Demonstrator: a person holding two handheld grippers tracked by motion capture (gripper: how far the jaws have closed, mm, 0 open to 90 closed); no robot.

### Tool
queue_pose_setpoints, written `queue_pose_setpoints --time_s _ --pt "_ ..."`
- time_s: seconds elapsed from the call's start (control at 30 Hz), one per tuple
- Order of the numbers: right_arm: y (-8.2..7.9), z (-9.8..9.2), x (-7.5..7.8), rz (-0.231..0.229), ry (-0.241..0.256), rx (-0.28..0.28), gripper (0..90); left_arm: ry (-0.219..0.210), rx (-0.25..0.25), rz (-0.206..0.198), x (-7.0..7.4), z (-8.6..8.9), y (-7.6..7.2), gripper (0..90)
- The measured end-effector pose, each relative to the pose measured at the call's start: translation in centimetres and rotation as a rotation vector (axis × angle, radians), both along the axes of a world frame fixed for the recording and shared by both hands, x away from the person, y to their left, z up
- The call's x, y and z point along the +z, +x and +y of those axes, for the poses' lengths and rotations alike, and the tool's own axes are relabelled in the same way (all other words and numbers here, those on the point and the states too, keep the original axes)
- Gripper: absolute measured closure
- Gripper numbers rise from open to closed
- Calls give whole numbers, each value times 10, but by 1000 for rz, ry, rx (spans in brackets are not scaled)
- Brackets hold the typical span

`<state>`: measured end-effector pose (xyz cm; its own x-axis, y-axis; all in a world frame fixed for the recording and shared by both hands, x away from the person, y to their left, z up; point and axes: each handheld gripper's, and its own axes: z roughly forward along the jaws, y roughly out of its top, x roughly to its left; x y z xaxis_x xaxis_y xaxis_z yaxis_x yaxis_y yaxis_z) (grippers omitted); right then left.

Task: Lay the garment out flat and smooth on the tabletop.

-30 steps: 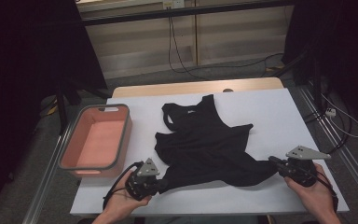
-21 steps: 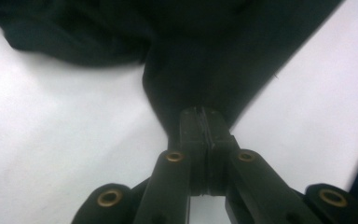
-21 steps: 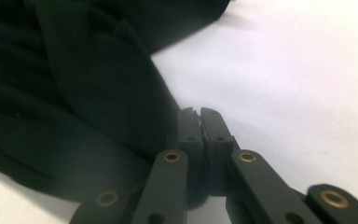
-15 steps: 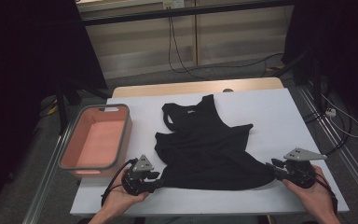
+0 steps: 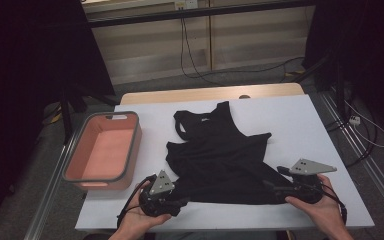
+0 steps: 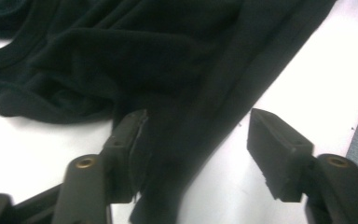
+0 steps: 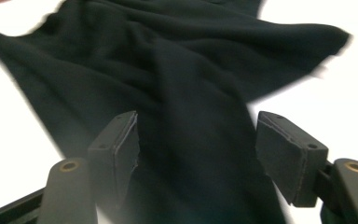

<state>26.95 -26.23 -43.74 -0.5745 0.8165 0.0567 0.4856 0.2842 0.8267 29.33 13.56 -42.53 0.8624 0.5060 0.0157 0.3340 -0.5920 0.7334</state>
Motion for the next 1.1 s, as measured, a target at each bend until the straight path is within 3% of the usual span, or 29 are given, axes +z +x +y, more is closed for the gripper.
queue_pose_setpoints --time_s 0.07,0.17,0.37,0.47,0.53,0.63,0.77,0.87,0.9,0.97,1.0,1.1 --pt "0 9 1 -1 -2 36 338 -5 -6 1 -1 -4 0 363" --pt "2 22 0 32 -3 71 381 1 -24 -2 0 -11 -1 307" --pt "0 47 2 55 -36 191 429 5 -32 3 1 -18 -6 315" --pt "0 62 2 91 -78 230 446 48 -55 0 1 -26 -7 313" --pt "0 71 3 102 -100 277 490 53 -101 3 0 -32 -7 431" --pt "0 82 1 119 -120 329 539 56 -125 1 -4 -37 -8 498" --pt "2 88 -10 150 -166 338 549 69 -122 9 -11 -35 -5 596" --pt "4 87 -16 164 -195 325 511 72 -115 16 -16 -32 -3 581" --pt "4 86 -16 155 -190 326 477 76 -105 14 -19 -31 -1 566" --pt "7 88 -18 142 -235 310 353 92 -99 14 -21 -30 4 531" --pt "8 87 -18 149 -232 315 350 82 -102 15 -22 -30 5 531" --pt "9 86 -19 149 -228 326 374 116 -123 -11 -26 -32 7 544"
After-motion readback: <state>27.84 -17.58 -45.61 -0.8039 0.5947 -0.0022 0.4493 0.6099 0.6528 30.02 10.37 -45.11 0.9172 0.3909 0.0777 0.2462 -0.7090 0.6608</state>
